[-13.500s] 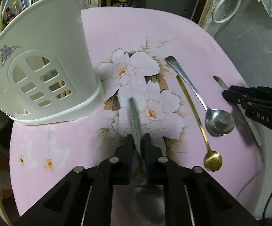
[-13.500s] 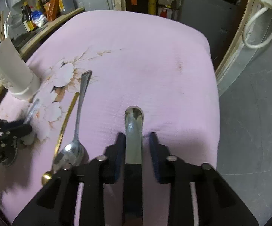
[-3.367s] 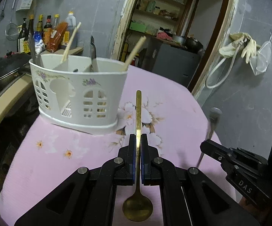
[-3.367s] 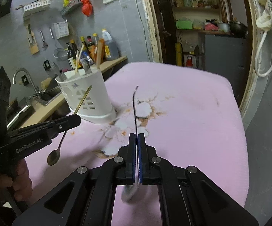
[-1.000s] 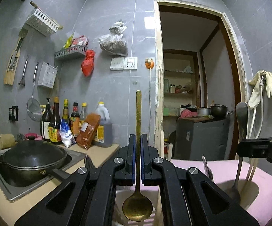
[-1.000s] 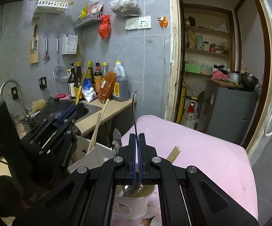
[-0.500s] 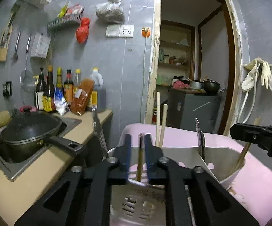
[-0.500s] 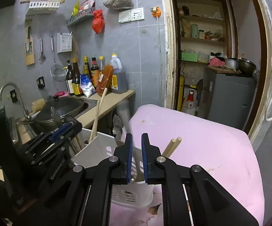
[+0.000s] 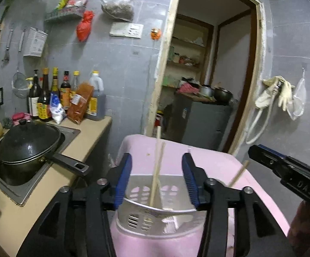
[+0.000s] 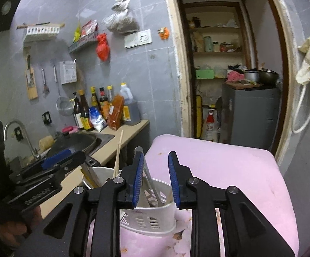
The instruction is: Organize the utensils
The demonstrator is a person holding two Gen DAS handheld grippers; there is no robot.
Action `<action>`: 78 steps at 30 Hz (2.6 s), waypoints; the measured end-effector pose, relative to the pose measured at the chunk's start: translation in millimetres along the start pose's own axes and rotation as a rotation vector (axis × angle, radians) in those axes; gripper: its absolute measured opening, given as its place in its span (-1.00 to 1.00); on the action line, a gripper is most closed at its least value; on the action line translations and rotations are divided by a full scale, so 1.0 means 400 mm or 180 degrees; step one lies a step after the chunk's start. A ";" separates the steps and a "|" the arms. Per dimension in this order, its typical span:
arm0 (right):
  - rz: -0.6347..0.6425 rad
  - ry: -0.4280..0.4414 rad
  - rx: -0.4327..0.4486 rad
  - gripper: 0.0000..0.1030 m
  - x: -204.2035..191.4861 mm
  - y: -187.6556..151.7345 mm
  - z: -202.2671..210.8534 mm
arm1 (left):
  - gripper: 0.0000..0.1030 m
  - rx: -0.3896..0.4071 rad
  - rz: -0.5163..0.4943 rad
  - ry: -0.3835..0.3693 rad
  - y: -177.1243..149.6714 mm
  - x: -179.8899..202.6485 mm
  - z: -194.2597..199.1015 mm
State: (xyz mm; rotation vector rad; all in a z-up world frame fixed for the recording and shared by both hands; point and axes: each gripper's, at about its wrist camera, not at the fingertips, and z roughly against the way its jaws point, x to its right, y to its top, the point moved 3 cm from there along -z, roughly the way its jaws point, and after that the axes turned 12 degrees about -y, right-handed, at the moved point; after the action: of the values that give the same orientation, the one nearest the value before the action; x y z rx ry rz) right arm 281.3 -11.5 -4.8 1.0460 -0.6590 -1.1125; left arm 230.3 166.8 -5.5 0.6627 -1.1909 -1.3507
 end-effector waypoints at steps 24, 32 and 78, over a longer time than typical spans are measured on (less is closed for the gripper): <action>-0.0401 -0.0648 0.0088 0.98 0.224 -0.056 0.329 | 0.91 -0.0015 0.0185 -0.0016 -0.010 0.188 0.185; -0.0329 -0.0686 0.0066 1.00 0.258 -0.107 0.444 | 0.91 -0.0063 0.0136 0.0223 -0.081 0.249 0.265; -0.0372 -0.0787 -0.0029 1.00 0.287 -0.220 0.561 | 0.91 -0.0100 -0.0194 0.0362 -0.202 0.369 0.345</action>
State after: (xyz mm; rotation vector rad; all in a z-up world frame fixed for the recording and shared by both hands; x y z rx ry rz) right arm 94.0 -201.7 -3.7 0.9570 -0.7954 -1.3595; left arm 47.7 48.4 3.5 0.7486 -1.0640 -1.3615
